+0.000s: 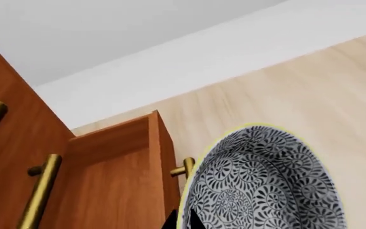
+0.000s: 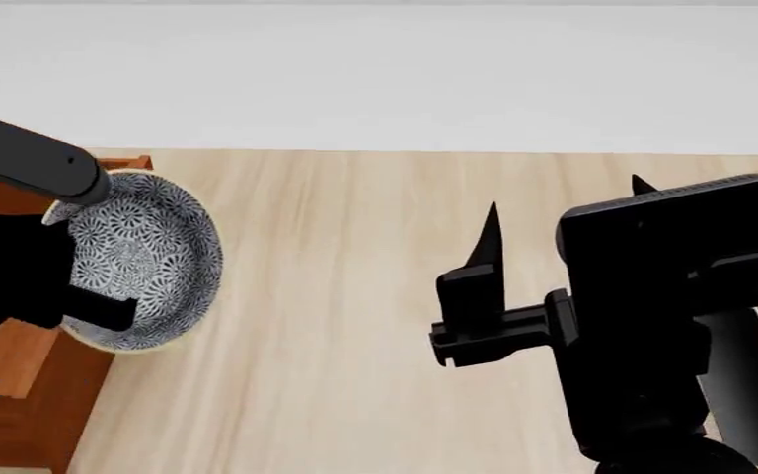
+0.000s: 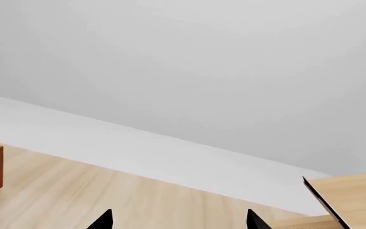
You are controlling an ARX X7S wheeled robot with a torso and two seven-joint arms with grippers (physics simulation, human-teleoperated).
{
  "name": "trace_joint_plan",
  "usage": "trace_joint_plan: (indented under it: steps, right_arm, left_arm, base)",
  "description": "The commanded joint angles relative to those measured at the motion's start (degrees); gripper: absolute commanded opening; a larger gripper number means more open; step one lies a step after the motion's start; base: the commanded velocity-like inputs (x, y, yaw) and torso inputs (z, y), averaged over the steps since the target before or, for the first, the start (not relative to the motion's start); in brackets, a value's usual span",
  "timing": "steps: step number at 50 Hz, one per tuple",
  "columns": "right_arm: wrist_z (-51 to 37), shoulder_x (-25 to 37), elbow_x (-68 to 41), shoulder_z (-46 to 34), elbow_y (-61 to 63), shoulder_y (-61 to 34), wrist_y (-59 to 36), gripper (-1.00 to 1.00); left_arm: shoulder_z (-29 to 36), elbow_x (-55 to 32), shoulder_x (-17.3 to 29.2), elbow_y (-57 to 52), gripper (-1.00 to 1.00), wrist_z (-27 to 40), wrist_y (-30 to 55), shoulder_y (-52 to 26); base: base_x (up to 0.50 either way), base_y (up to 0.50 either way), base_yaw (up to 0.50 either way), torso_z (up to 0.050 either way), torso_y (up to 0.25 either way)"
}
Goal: Put the bowl in the bottom drawer of the cabinet.
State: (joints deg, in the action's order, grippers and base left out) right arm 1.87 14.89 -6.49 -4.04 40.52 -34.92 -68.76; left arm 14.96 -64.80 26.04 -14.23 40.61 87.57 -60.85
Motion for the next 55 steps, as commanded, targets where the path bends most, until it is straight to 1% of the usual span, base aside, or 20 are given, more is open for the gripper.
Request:
trace_joint_plan:
  steps: [1,9,12,23,29,38,46,55]
  right_arm:
    - [-0.1,0.0,0.2,-0.3,-0.8,0.0,0.3,1.0]
    - [-0.2,0.1,0.0,-0.3,-1.0,0.0,0.4,1.0]
    - [-0.3,0.1,0.0,-0.2,-1.0,0.0,0.4,1.0]
    - [-0.5,0.3,-0.2,-0.1,-0.9,0.0,0.4,1.0]
    - [-0.5,0.3,-0.4,0.1,-0.5,0.1,0.2,1.0]
    - [-0.6,0.3,-0.7,0.2,-0.4,0.1,0.2,1.0]
    - [-0.7,0.4,-0.9,0.3,-0.4,0.0,0.1,1.0]
    - [-0.9,0.4,-1.0,0.1,-0.6,0.0,0.2,1.0]
  left_arm:
    - [3.0,1.8,1.8,5.9,-1.0,1.3,-3.0,-1.2]
    - [5.3,5.3,2.9,9.1,-1.0,1.2,-5.8,-1.0]
    - [5.8,5.7,3.2,10.1,-1.0,0.5,-6.4,-1.3]
    - [7.4,8.0,4.0,12.8,-1.0,1.3,-7.5,-2.1]
    - [9.0,9.9,4.4,16.0,-1.0,-0.4,-9.6,-3.3]
    - [10.7,12.9,4.6,20.5,-1.0,-2.5,-13.8,-3.1]
    - [10.9,13.6,4.9,23.1,-1.0,-3.3,-15.2,-2.8]
    - [10.9,14.5,5.3,24.4,-1.0,-2.6,-15.9,-2.6]
  base:
    - [0.0,0.0,0.0,0.0,0.0]
    - [0.0,0.0,0.0,0.0,0.002]
    - [0.0,0.0,0.0,0.0,0.0]
    - [0.0,0.0,0.0,0.0,0.0]
    - [0.0,0.0,0.0,0.0,0.0]
    - [0.0,0.0,0.0,0.0,0.001]
    - [0.0,0.0,0.0,0.0,0.0]
    - [0.0,0.0,0.0,0.0,0.0]
